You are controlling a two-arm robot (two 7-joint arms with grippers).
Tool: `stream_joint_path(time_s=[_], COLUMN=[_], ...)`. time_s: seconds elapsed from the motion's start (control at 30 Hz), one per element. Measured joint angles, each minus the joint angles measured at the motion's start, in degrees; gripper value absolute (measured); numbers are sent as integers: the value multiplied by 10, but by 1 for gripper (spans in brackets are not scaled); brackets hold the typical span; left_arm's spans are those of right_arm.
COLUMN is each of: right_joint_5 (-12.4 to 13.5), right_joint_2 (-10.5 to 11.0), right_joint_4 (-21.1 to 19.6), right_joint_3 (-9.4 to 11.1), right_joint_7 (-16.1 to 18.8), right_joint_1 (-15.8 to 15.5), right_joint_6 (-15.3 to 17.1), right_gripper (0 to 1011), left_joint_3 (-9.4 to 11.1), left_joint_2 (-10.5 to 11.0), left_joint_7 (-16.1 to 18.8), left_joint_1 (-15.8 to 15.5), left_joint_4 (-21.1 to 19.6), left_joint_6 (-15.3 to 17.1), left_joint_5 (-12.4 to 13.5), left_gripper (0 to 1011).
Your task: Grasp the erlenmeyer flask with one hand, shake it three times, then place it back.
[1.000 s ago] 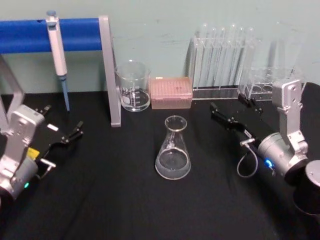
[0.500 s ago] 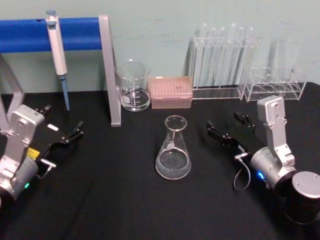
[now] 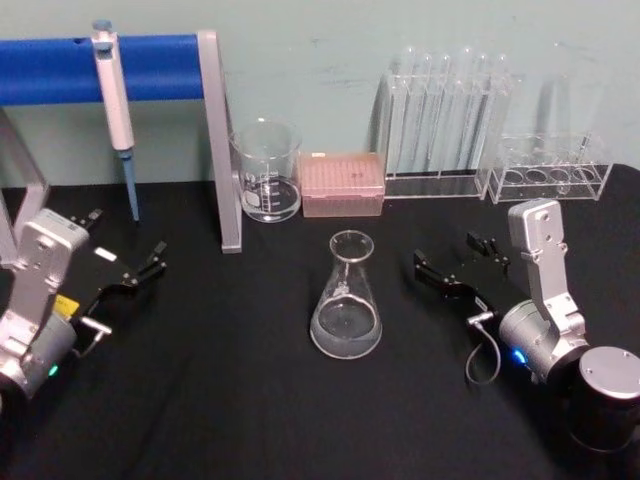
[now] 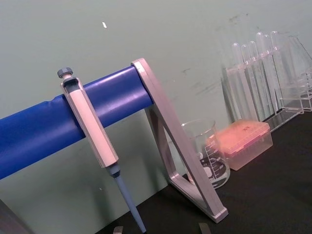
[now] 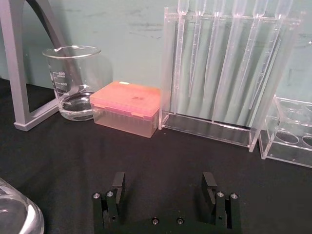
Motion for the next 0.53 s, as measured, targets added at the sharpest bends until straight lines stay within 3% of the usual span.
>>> stream_joint_path(time_s=[0.53], right_joint_5=[3], right_joint_2=[1], right_joint_4=[-2], right_joint_3=[-1], right_joint_7=[0], right_joint_1=[0], right_joint_6=[0], right_gripper=[1000], left_joint_3=[0], left_joint_2=[0], left_joint_7=[0], left_joint_1=[0], left_joint_4=[0], left_joint_6=[0], left_joint_5=[0], left_gripper=[1001])
